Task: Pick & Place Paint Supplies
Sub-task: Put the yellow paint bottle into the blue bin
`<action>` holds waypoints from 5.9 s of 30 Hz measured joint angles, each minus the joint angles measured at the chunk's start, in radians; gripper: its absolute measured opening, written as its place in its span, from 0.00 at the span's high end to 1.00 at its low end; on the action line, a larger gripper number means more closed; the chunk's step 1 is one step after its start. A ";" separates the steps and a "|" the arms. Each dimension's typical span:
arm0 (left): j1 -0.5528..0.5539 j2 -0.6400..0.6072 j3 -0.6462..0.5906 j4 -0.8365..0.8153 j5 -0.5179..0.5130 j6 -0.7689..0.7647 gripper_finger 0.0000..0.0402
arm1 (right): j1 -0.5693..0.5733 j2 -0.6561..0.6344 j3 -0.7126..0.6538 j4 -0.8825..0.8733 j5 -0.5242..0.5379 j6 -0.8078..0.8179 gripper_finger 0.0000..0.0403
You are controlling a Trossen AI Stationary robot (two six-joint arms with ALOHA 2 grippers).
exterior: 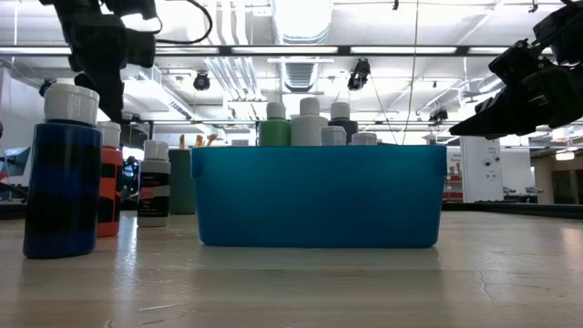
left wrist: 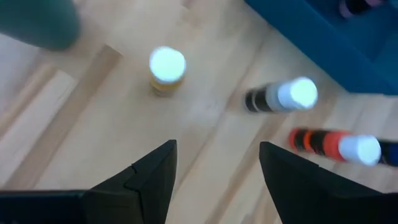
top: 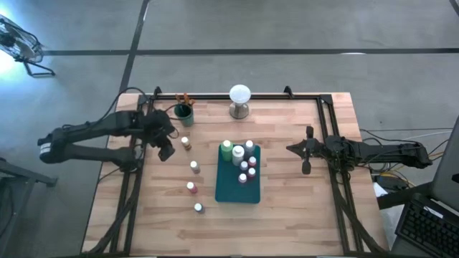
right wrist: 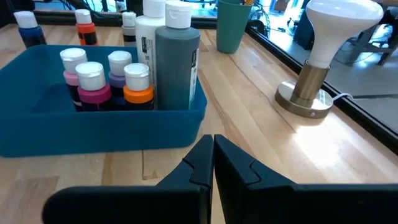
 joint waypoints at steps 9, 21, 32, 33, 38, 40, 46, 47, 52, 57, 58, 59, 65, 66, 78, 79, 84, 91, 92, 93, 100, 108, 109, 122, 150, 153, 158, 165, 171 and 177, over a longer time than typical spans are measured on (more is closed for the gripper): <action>0.079 0.106 0.044 -0.015 0.010 0.028 0.42 | 0.000 0.000 0.000 0.000 0.000 0.004 0.98; 0.098 0.391 0.171 0.019 -0.016 -0.243 0.42 | 0.000 0.000 0.000 0.000 0.000 0.007 0.98; 0.099 0.407 0.181 0.007 -0.106 -0.349 0.42 | 0.000 0.000 0.000 0.000 0.000 0.003 0.98; 0.099 0.407 0.178 0.006 -0.105 -0.355 0.42 | 0.000 0.000 0.000 0.000 0.000 0.010 0.98; 0.098 0.426 0.169 0.011 -0.105 -0.349 0.42 | 0.000 0.000 0.000 0.000 0.000 0.000 0.98; 0.098 0.427 0.166 0.014 -0.104 -0.336 0.42 | 0.000 0.000 0.000 0.000 0.000 0.005 0.98; 0.092 0.389 0.178 0.034 -0.090 -0.285 0.42 | 0.000 0.000 0.000 0.000 0.000 0.000 0.98; 0.090 0.378 0.178 0.032 -0.089 -0.285 0.42 | 0.000 0.000 0.000 0.000 0.000 0.001 0.98; 0.088 0.333 0.177 0.029 -0.092 -0.285 0.42 | 0.000 0.000 0.000 0.000 0.000 0.004 0.98; 0.089 0.333 0.176 0.025 -0.105 -0.311 0.42 | 0.000 0.000 0.000 0.000 0.000 0.014 0.98; 0.089 0.342 0.176 0.025 -0.105 -0.311 0.42 | 0.000 0.000 0.000 0.000 0.000 0.015 0.98; 0.089 0.353 0.174 0.028 -0.105 -0.310 0.42 | 0.000 0.000 0.000 0.000 0.000 0.009 0.98; 0.088 0.431 0.159 0.041 -0.104 -0.284 0.42 | 0.000 0.000 0.000 0.000 0.000 0.014 0.98; 0.088 0.440 0.159 0.041 -0.104 -0.284 0.42 | 0.000 0.000 0.000 0.000 0.000 0.013 0.98; 0.088 0.499 0.159 0.055 -0.100 -0.264 0.42 | 0.000 0.000 0.000 0.000 0.000 0.003 0.98; 0.088 0.500 0.159 0.058 -0.098 -0.264 0.42 | 0.000 0.000 0.000 0.000 0.000 0.011 0.98; 0.088 0.495 0.159 0.058 -0.085 -0.266 0.42 | 0.000 0.000 0.000 0.000 0.000 0.000 0.98; 0.088 0.467 0.159 0.056 -0.084 -0.282 0.42 | 0.000 0.000 0.000 0.000 0.000 0.000 0.98; 0.088 0.464 0.159 0.056 -0.083 -0.281 0.42 | 0.000 0.000 0.000 0.000 0.000 0.000 0.98; 0.088 0.462 0.159 0.056 -0.083 -0.280 0.42 | 0.000 0.000 0.000 0.000 0.000 0.002 0.98; 0.088 0.460 0.159 0.055 -0.083 -0.280 0.42 | 0.000 0.000 0.000 0.000 0.000 0.000 0.98; 0.088 0.442 0.159 0.055 -0.079 -0.280 0.42 | 0.000 0.000 0.000 0.000 0.000 0.000 0.98; 0.088 0.437 0.159 0.055 -0.079 -0.280 0.42 | 0.000 0.000 0.000 0.000 0.000 0.005 0.98; 0.088 0.418 0.159 0.055 -0.079 -0.279 0.42 | 0.000 0.000 0.000 0.000 0.000 0.000 0.98; 0.088 0.361 0.159 0.012 -0.032 -0.278 0.42 | 0.000 0.000 0.000 0.000 0.000 0.015 0.98; 0.088 0.320 0.159 0.013 -0.026 -0.277 0.42 | 0.000 0.000 0.000 0.000 0.000 0.000 0.98; 0.088 0.263 0.159 0.014 -0.026 -0.250 0.42 | 0.000 0.000 0.000 0.000 0.000 0.012 0.98; 0.088 0.227 0.159 0.035 -0.027 -0.071 0.42 | 0.000 0.000 0.000 0.000 0.000 0.014 0.98; 0.088 0.226 0.159 0.040 -0.029 -0.081 0.42 | 0.000 0.000 0.000 0.000 0.000 0.010 0.98; 0.089 0.253 0.159 0.068 -0.062 -0.183 0.42 | 0.000 0.000 0.000 0.000 0.000 0.001 0.98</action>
